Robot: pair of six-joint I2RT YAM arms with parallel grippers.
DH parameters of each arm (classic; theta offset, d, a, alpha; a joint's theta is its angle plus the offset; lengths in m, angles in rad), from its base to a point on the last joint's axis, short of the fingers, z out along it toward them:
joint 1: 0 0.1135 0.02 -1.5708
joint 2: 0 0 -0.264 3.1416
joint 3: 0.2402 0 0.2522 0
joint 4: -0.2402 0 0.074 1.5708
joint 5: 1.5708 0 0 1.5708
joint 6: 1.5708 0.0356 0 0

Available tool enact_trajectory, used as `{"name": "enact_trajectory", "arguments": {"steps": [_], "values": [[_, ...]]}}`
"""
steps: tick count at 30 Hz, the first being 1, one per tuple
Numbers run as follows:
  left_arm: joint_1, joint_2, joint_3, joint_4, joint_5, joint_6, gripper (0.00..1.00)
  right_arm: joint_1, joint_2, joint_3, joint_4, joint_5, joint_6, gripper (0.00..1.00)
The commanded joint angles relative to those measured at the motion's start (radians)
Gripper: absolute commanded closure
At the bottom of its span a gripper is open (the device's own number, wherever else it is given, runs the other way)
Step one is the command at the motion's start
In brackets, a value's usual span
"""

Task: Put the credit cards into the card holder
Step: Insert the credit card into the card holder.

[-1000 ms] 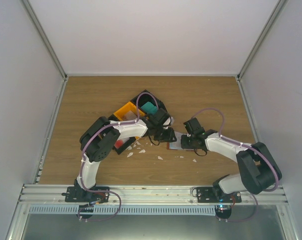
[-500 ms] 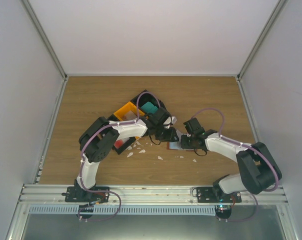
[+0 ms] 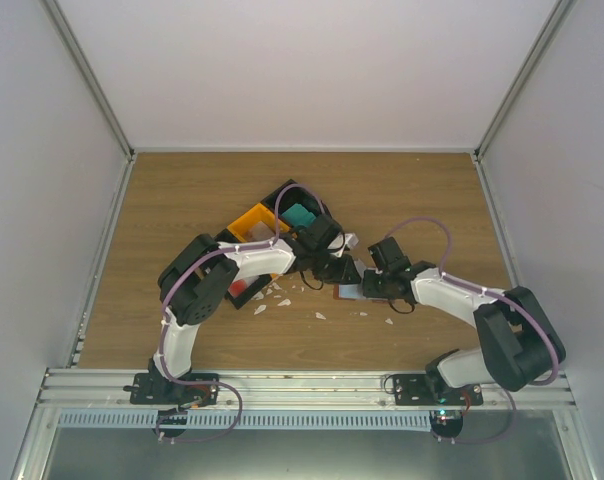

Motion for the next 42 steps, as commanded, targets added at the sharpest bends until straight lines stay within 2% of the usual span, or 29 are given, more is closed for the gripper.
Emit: {"name": "enact_trajectory", "arguments": {"steps": [1,6,11,19,31,34,37,42], "values": [[-0.016,0.002,0.025,0.061,0.062,0.032,0.81,0.015,0.042,-0.054,-0.031,-0.062,0.035,0.71],[-0.02,0.001,0.029,0.052,0.055,0.042,0.84,0.016,0.025,-0.053,-0.037,-0.042,0.052,0.72],[-0.02,0.01,0.038,0.055,0.073,0.046,0.84,0.014,-0.063,-0.049,-0.057,0.016,0.083,0.7],[-0.024,0.038,0.074,0.057,0.125,0.063,0.77,0.009,-0.164,-0.042,-0.113,0.102,0.129,0.63],[-0.058,0.129,0.153,0.039,0.131,0.085,0.59,0.0,-0.403,0.012,-0.31,0.352,0.264,0.53],[-0.071,0.14,0.169,0.05,0.08,0.089,0.5,-0.002,-0.448,0.022,-0.302,0.342,0.242,0.5],[-0.071,0.137,0.178,0.046,0.034,0.096,0.47,-0.004,-0.449,0.037,-0.278,0.294,0.213,0.49],[-0.048,0.017,0.15,0.014,-0.098,0.156,0.37,-0.005,-0.406,0.074,-0.209,0.2,0.125,0.47]]}}
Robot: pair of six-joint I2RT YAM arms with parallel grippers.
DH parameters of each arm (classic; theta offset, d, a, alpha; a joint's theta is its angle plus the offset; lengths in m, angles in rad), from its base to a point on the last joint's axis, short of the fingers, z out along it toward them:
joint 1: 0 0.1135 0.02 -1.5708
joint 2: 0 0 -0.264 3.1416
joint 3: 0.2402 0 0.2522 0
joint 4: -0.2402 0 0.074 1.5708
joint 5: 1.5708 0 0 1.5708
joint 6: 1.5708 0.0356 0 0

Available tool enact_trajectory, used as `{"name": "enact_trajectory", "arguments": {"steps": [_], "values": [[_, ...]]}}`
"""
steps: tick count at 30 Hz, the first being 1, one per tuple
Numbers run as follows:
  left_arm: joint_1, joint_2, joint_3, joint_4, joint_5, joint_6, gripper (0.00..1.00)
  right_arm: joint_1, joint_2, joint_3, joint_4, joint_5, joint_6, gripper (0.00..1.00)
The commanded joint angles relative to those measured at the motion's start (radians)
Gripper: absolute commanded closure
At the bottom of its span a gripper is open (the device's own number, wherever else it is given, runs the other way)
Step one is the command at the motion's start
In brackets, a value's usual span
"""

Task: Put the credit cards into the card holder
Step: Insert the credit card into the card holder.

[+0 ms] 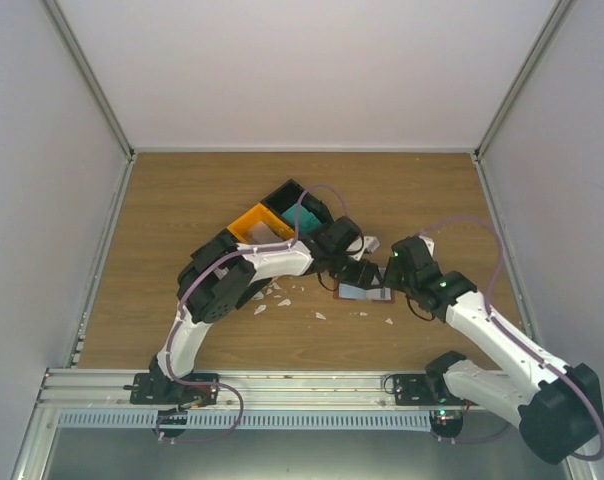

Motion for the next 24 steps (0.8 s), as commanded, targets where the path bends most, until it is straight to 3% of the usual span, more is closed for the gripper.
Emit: {"name": "enact_trajectory", "arguments": {"steps": [1,6,10,18,20,24], "values": [[0.029,-0.136,-0.009,-0.007,-0.147,0.088,0.34,-0.005,0.036,0.055,0.078,-0.073,-0.089,0.46],[0.108,-0.281,-0.061,-0.092,-0.261,0.218,0.26,-0.008,0.101,0.091,0.198,-0.185,-0.158,0.44],[0.181,-0.355,-0.082,-0.16,-0.319,0.281,0.03,-0.01,0.198,0.112,0.319,-0.288,-0.158,0.44],[0.271,-0.28,0.048,-0.301,-0.412,0.38,0.01,-0.016,0.501,0.242,0.531,-0.432,-0.03,0.43],[0.294,-0.233,0.104,-0.333,-0.419,0.398,0.1,-0.019,0.571,0.28,0.549,-0.437,0.013,0.43],[0.324,-0.084,0.276,-0.463,-0.484,0.383,0.42,-0.03,0.691,0.33,0.607,-0.461,0.074,0.46]]}}
